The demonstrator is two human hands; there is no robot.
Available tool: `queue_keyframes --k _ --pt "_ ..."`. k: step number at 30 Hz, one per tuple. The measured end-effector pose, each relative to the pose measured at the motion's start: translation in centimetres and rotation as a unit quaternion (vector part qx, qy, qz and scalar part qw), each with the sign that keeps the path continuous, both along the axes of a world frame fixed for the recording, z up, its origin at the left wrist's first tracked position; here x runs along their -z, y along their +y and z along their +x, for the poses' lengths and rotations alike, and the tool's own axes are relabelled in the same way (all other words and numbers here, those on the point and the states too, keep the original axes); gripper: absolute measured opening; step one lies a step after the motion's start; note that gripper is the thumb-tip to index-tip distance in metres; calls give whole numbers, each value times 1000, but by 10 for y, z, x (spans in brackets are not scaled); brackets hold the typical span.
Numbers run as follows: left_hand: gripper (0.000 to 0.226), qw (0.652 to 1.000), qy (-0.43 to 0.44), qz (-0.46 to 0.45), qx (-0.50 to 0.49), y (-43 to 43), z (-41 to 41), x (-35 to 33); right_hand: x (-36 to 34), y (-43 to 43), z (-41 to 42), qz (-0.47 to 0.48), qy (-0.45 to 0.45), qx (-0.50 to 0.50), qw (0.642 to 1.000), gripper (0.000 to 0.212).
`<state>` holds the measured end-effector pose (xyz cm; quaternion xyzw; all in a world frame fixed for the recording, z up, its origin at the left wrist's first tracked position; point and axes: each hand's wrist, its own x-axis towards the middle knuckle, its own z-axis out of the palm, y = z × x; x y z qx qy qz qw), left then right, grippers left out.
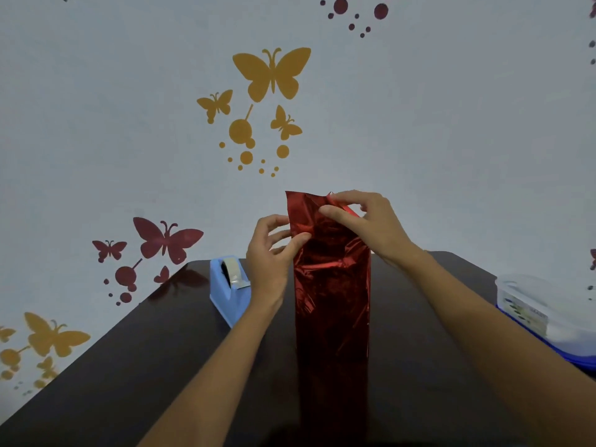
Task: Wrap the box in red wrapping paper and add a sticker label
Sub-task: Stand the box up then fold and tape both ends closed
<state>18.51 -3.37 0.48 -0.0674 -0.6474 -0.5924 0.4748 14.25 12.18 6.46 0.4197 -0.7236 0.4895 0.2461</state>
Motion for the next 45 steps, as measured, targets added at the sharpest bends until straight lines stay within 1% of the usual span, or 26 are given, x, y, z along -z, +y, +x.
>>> queue_keyframes --k 3,4,6,9,11,13,16,18,20,24,25,27,28,29,30,31,32,33,35,37,39,40,42,44,45 --pt "27 999 26 12 -21 4 -3 1 -7 -10 -8 39 8 -1 999 41" --pt "23 999 30 13 -25 3 -3 1 -9 -12 -9 39 0 -1 999 47" --pt "16 999 38 -6 -31 2 -4 0 -13 -14 -12 28 -12 7 1000 51" --pt "17 995 45 -65 -59 2 -2 -3 -15 -15 -14 14 -36 3 999 45" --pt "19 994 30 -78 -68 1 -1 -7 -16 -16 -12 10 -45 -3 999 46" --pt "22 995 8 -82 -51 -2 -2 -10 -17 -16 -12 7 -43 4 999 45" --pt "28 993 -18 -107 -38 -5 -4 -13 -22 -17 -12 1 -32 26 999 29" --pt "24 991 -23 -125 -44 -7 -3 -15 -25 -19 -11 11 -18 49 999 23" --pt "19 991 -26 -124 -35 -9 -2 -17 -28 -22 -9 12 -16 66 998 22" --pt "19 993 -35 -110 -7 -10 0 -21 -38 -28 -6 33 -15 98 995 19" --pt "18 993 -37 -109 -5 -12 1 -22 -41 -29 -6 20 -20 102 994 18" --pt "14 993 -42 -113 -5 -14 1 -24 -47 -28 -3 -56 -42 91 993 14" --pt "13 992 -43 -118 -5 -14 1 -25 -51 -26 -3 -82 -45 95 991 17" --pt "12 991 -44 -123 -6 -14 1 -25 -55 -24 -1 -76 -42 115 990 26" --pt "13 991 -43 -127 -8 -14 2 -25 -59 -24 0 -34 -39 144 988 42" --pt "13 990 -41 -131 -8 -14 2 -25 -62 -25 1 27 -45 176 983 58" --pt "13 990 -39 -135 -8 -14 2 -25 -64 -27 2 93 -53 205 973 66" --pt "13 990 -36 -138 -9 -14 2 -25 -64 -32 3 155 -53 230 959 66" --pt "13 989 -35 -147 -11 -13 1 -25 -62 -41 3 241 -18 264 934 51" --pt "16 987 -39 -155 -13 -12 0 -25 -64 -49 5 283 38 285 915 32" --pt "18 986 -42 -161 -15 -13 0 -25 -69 -55 6 297 85 300 903 25" --pt "19 987 -41 -157 -15 -14 1 -26 -72 -56 6 289 84 301 905 23" --pt "19 990 -34 -139 -21 -17 1 -27 -74 -56 0 232 19 277 932 17" --pt "15 990 -29 -134 -31 -19 1 -28 -72 -52 -5 121 -71 217 966 17" --pt "14 989 -29 -141 -33 -19 2 -28 -71 -48 -7 64 -110 180 975 16"
